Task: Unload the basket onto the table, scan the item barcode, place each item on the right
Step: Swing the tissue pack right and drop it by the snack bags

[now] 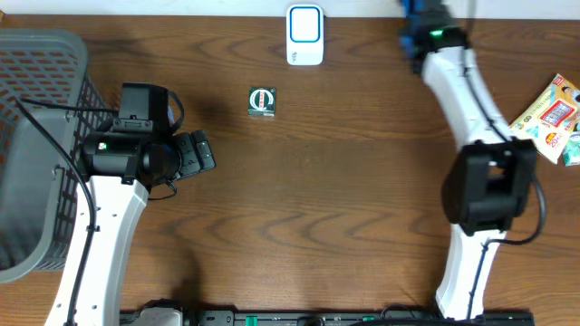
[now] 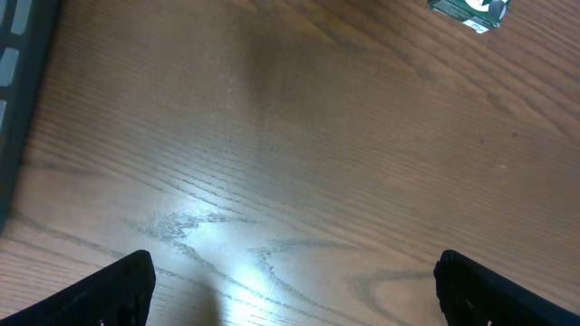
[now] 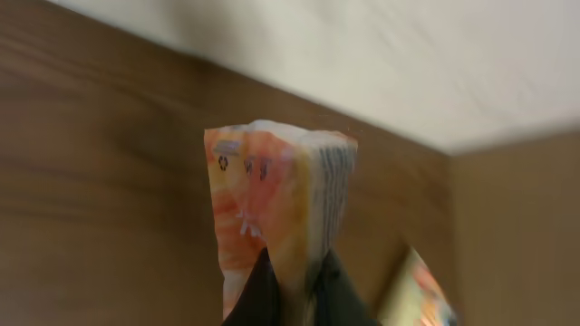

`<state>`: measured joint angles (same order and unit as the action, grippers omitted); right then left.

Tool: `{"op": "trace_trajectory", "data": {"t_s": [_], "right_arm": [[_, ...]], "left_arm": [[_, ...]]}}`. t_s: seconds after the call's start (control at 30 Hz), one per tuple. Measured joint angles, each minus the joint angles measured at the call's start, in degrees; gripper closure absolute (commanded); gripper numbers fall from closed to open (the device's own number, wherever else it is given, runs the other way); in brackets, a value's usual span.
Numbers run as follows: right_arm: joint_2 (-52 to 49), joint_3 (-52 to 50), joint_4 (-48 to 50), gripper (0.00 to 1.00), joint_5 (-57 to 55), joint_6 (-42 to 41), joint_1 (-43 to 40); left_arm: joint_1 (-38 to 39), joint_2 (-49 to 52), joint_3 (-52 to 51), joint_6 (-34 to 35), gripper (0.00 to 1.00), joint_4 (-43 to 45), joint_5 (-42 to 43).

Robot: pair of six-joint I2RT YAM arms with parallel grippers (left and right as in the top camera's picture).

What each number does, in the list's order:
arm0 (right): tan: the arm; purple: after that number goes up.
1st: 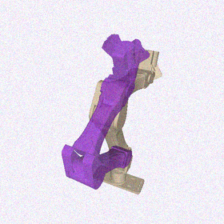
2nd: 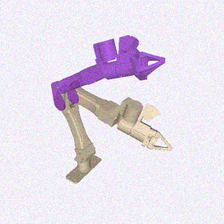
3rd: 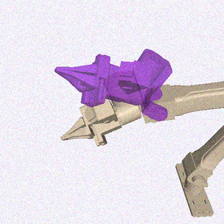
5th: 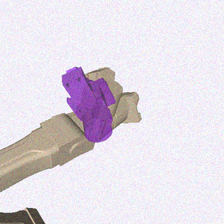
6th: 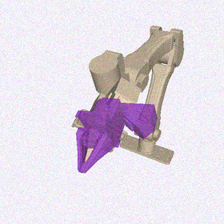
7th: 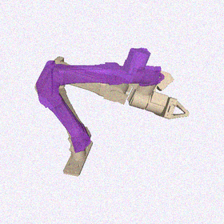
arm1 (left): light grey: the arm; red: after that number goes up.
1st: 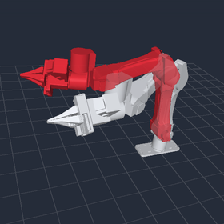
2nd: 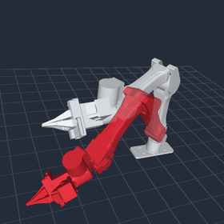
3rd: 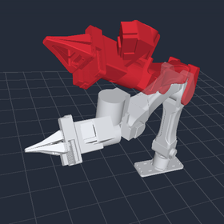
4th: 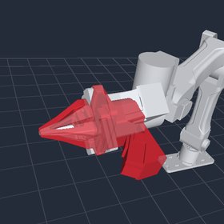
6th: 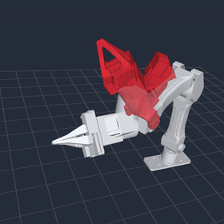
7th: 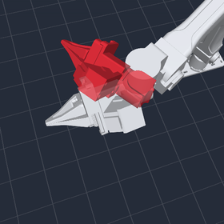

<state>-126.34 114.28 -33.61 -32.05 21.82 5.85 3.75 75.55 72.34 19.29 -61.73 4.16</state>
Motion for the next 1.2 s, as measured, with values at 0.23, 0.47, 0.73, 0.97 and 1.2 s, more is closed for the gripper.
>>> {"op": "trace_trajectory", "data": {"t_s": [0.23, 0.47, 0.73, 0.97, 1.2], "right_arm": [[0.0, 0.1, -9.4, 0.99, -3.1, -7.2, -11.8], [0.0, 0.1, -15.8, 0.99, 1.4, -14.7, -23.8], [0.0, 0.1, -18.2, 0.99, 5.4, -20.2, -31.7], [0.0, 0.1, -19.7, 0.99, 5.9, -24.0, -36.5], [0.0, 0.1, -20.4, 0.99, 6.7, -25.8, -39.8]], "left_arm": [[0.0, 0.0, 0.0, 0.0, 0.02, 0.0, 0.0], [0.0, 0.0, 0.0, 0.0, 0.02, 0.0, 0.0], [0.0, 0.0, 0.0, 0.0, 0.02, 0.0, 0.0], [0.0, 0.0, 0.0, 0.0, 0.02, 0.0, 0.0], [0.0, 0.0, 0.0, 0.0, 0.02, 0.0, 0.0]]}}
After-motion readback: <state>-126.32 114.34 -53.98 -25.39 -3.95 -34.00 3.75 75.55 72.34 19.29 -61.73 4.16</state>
